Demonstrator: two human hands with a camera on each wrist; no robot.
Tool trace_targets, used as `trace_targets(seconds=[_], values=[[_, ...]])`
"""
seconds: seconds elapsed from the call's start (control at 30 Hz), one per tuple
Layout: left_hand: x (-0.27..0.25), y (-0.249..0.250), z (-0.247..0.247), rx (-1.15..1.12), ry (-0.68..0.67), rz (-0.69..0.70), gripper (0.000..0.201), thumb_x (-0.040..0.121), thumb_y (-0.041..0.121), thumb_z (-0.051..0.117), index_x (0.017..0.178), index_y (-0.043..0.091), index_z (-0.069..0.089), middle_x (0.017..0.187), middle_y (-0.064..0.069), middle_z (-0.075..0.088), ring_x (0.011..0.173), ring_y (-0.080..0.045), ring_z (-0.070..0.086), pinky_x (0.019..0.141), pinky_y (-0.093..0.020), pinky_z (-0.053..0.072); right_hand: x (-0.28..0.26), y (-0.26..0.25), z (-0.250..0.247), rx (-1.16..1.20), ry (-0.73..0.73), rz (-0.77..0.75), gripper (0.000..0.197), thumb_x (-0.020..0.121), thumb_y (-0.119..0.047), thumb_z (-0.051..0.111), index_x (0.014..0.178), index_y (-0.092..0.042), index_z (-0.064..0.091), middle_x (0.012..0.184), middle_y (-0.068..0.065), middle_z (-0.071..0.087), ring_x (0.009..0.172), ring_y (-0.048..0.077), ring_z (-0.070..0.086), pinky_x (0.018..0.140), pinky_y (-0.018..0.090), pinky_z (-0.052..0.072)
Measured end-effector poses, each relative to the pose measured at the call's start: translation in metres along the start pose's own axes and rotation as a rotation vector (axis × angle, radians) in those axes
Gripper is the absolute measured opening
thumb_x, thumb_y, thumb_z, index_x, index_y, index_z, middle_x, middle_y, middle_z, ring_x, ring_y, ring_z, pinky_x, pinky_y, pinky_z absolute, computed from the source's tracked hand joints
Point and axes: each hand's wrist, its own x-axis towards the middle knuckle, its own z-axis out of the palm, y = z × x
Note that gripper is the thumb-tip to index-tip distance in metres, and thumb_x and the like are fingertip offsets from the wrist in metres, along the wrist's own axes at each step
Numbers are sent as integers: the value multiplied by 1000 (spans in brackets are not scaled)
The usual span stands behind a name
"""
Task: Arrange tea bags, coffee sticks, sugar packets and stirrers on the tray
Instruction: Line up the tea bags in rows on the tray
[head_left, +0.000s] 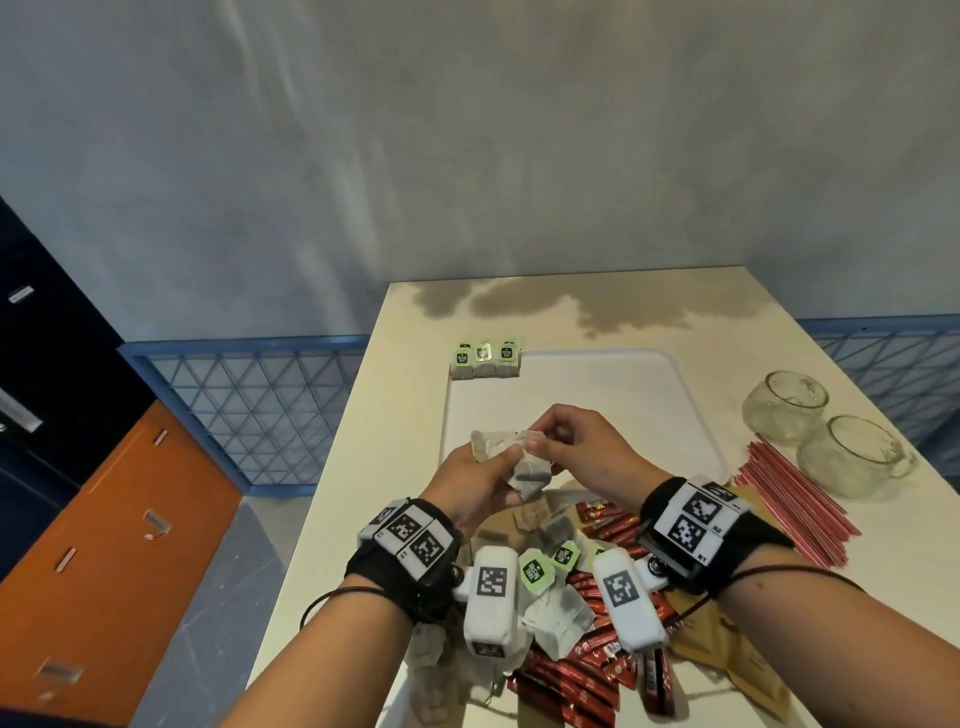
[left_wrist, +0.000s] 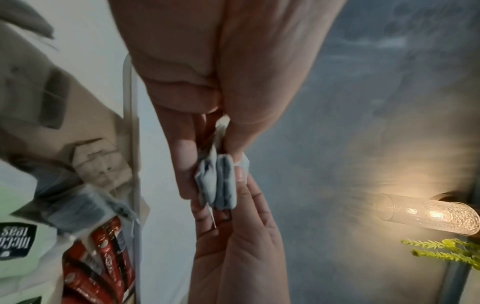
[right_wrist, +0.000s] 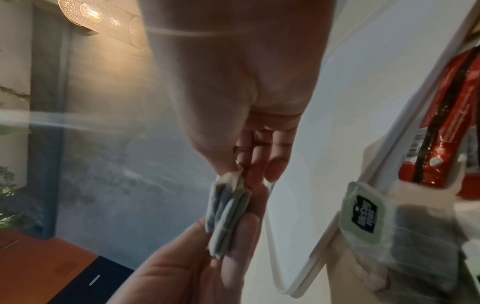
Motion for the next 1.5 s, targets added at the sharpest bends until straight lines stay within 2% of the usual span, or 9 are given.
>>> trace_targets(seconds=[0.1, 0.2, 0.33, 0.63, 0.87, 1.1, 1.23, 1.33, 1.5], values=[[7, -4, -7, 161, 248, 60, 24, 92, 17, 60, 113, 5, 64, 103, -20, 71, 95, -37, 69, 84, -52, 58, 4, -4, -7, -26, 99, 29, 13, 90, -16, 70, 87, -6, 63, 76, 10, 66, 64, 17, 61, 60, 32, 54], [5, 5, -9, 597, 391, 238, 22, 84, 26, 60, 94, 9, 68, 89, -7, 71, 86, -27, 67, 78, -35, 54, 8, -7, -12, -123, 196, 63, 16, 87, -14, 69, 79, -5, 60, 72, 12, 67, 60, 24, 65, 59, 39, 56], [-1, 11, 15, 774, 386, 380, 18, 92, 22, 61, 102, 9, 67, 88, -1, 66, 81, -17, 58, 70, -25, 40, 7, -13, 0, -183, 155, 93, 13, 85, -9, 65, 77, -5, 55, 67, 15, 69, 58, 25, 69, 66, 41, 61], [9, 11, 18, 626, 332, 396, 8, 89, 22, 67, 82, 26, 63, 72, -2, 71, 70, -22, 67, 71, -37, 54, 18, -21, 7, 151, 139, 200, 28, 96, -23, 62, 98, 5, 61, 86, 23, 71, 67, 25, 70, 67, 31, 60], [29, 24, 4, 650, 304, 316, 3, 91, 15, 61, 94, 15, 63, 82, -1, 66, 76, -19, 62, 65, -27, 46, 38, -22, 3, 141, 35, 183, 21, 95, 3, 50, 112, -6, 57, 91, 27, 70, 72, 29, 69, 75, 37, 61], [56, 46, -13, 593, 228, 239, 4, 89, 18, 63, 90, 15, 65, 79, -3, 67, 76, -24, 63, 71, -37, 54, 83, -20, -4, -206, 81, 76, 5, 86, -19, 73, 89, -15, 71, 68, -3, 58, 62, 11, 52, 58, 23, 39], [69, 49, -40, 415, 224, 115, 11, 91, 13, 59, 87, 7, 67, 77, -8, 67, 71, -24, 65, 62, -36, 59, 108, -7, 0, -221, -15, 103, 7, 87, -18, 73, 81, -16, 71, 81, -6, 66, 73, 7, 58, 68, 21, 43], [83, 48, -68, 268, 307, 24, 12, 92, 10, 56, 87, 8, 67, 87, -14, 72, 79, -31, 72, 74, -48, 61, 130, 5, 6, -279, -50, 153, 8, 89, -14, 70, 81, -15, 69, 75, -9, 64, 64, 3, 55, 54, 12, 39], [95, 50, -92, 124, 309, -33, 12, 91, 6, 55, 94, 1, 66, 92, -24, 73, 89, -39, 72, 79, -56, 58, 177, 18, 16, -372, 62, 169, 24, 89, -17, 70, 66, -23, 62, 68, -11, 59, 69, 7, 53, 60, 19, 37]])
